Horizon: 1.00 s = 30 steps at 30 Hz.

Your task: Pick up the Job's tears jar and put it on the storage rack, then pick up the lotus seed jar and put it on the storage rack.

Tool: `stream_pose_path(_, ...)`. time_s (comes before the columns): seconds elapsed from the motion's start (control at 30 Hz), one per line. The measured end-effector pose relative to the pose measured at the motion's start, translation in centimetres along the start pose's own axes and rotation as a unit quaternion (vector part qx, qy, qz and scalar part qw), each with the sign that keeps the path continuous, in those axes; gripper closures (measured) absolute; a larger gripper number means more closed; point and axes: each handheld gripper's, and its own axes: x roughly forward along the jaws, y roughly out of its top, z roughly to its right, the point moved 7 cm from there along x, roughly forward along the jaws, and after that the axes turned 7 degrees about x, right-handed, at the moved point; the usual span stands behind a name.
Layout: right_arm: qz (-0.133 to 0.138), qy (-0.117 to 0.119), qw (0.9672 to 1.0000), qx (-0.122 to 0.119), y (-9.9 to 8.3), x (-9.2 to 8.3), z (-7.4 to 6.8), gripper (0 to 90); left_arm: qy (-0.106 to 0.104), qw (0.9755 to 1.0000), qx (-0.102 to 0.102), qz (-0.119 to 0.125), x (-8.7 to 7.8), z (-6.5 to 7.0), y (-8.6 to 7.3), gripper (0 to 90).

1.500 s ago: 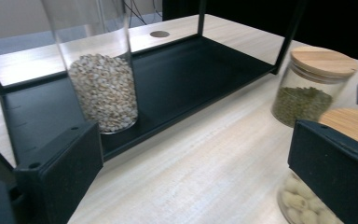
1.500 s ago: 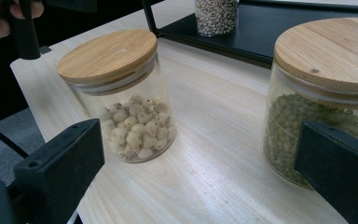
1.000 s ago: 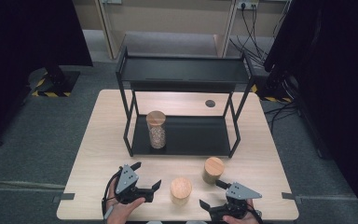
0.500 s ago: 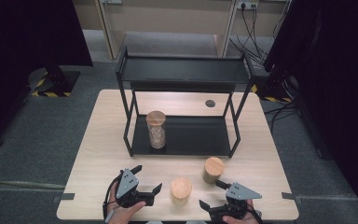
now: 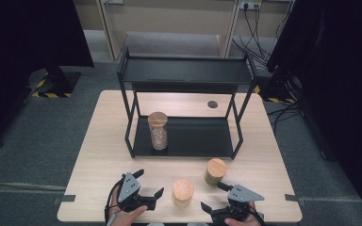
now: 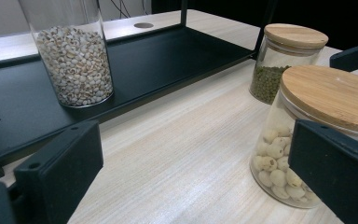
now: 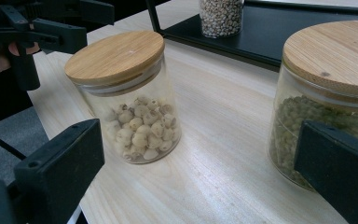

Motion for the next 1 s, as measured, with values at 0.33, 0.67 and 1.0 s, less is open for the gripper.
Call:
stream_pose_path(0.33, 0.002, 0.003, 1.0, -0.001, 0.1, 0.0, -0.2, 2.0, 0.002, 1.0, -0.004, -0.001, -0.1, -0.1, -0.3, 2.5)
stream_pose_path(0.67, 0.001, 0.011, 0.9999, -0.01, 0.1, 0.2, -0.7, 2.1, 0.003, 1.0, -0.007, -0.005, 0.0, -0.2, -0.5, 2.5)
stream_pose_path(1.0, -0.005, 0.026, 0.9993, -0.027, 0.3, 1.2, -1.7, 2.1, 0.004, 0.9999, -0.008, -0.009, 0.1, -0.3, -0.7, 2.5)
